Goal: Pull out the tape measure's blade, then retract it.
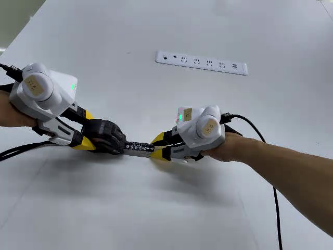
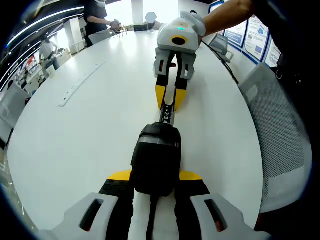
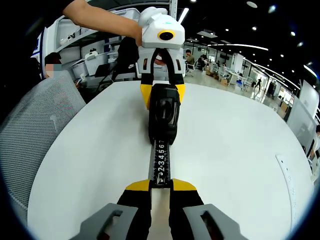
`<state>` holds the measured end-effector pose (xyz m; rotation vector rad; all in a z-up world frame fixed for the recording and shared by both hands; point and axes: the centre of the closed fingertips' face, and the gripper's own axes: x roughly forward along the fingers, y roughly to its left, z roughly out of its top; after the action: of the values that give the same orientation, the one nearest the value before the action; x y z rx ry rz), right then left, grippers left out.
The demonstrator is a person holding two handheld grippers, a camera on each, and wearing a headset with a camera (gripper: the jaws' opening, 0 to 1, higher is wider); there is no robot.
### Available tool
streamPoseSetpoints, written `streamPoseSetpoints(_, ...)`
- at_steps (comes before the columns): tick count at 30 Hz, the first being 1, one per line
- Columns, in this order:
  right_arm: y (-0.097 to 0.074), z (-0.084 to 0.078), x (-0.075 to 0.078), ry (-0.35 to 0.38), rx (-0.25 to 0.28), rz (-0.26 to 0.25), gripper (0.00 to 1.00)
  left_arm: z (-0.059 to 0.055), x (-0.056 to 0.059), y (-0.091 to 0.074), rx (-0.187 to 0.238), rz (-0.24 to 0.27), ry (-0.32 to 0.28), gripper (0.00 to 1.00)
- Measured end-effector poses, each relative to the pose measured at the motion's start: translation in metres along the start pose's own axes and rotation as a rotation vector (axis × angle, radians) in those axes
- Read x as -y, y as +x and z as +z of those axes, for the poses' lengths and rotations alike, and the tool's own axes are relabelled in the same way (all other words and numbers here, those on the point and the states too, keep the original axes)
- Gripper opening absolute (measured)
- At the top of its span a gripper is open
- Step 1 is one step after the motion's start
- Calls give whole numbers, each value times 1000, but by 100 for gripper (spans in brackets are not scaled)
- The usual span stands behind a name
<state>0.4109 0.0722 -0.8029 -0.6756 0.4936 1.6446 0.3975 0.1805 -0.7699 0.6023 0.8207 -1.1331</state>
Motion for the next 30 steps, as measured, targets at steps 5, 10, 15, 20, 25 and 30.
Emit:
streamPoseSetpoints(5, -5, -6, -1, 8, -10, 2, 9, 0, 0, 0, -4, -1, 1, 26)
streamPoseSetpoints(10, -10, -12, -3, 17, -19, 2, 9, 0, 0, 0, -12, -5, 3, 26)
streamPoseSetpoints(15, -14, -17, -3, 29, -28, 4, 9, 0, 0, 1, -15, -7, 2, 26)
streamPoseSetpoints(20, -18, -22, -2, 29, -43, 2, 9, 0, 0, 1, -15, -7, -3, 26)
streamPoseSetpoints(25, -23, -29, -2, 38, -56, 3, 9, -1, -1, 1, -16, -9, -5, 26)
streamPoseSetpoints(30, -30, -34, -2, 50, -66, 6, 9, -1, -1, 1, -18, -9, -5, 26)
